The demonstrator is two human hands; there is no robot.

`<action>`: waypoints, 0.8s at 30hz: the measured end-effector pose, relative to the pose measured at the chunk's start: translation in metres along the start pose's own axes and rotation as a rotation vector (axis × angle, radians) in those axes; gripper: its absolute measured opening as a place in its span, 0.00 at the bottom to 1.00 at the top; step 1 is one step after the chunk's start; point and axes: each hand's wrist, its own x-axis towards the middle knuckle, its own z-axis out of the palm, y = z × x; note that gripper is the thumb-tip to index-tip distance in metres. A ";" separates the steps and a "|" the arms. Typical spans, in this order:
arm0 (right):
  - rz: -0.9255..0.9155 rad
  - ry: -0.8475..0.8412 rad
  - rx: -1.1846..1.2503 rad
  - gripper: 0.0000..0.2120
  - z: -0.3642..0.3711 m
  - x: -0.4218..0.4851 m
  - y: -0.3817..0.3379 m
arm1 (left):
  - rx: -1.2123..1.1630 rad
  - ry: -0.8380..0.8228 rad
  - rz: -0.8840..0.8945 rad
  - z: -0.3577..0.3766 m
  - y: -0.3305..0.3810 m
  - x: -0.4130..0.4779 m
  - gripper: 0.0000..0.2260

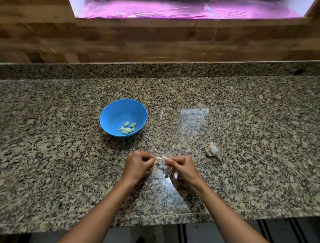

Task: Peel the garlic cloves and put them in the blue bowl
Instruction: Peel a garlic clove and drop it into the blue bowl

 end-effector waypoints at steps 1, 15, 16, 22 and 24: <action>0.005 -0.003 -0.012 0.06 0.001 0.000 0.002 | 0.025 -0.017 -0.019 0.001 -0.001 0.001 0.03; 0.142 0.013 0.130 0.09 -0.003 -0.008 0.002 | -0.548 -0.015 -0.185 0.013 0.011 -0.005 0.12; 0.170 0.078 0.157 0.08 -0.005 -0.010 0.005 | -0.511 0.044 -0.177 0.011 0.006 -0.004 0.12; 0.288 0.294 0.108 0.05 -0.020 -0.025 0.021 | 0.146 0.168 -0.023 0.003 -0.035 0.002 0.08; 0.292 0.363 0.109 0.03 -0.021 -0.028 0.023 | 0.215 0.203 0.081 0.009 -0.028 0.002 0.10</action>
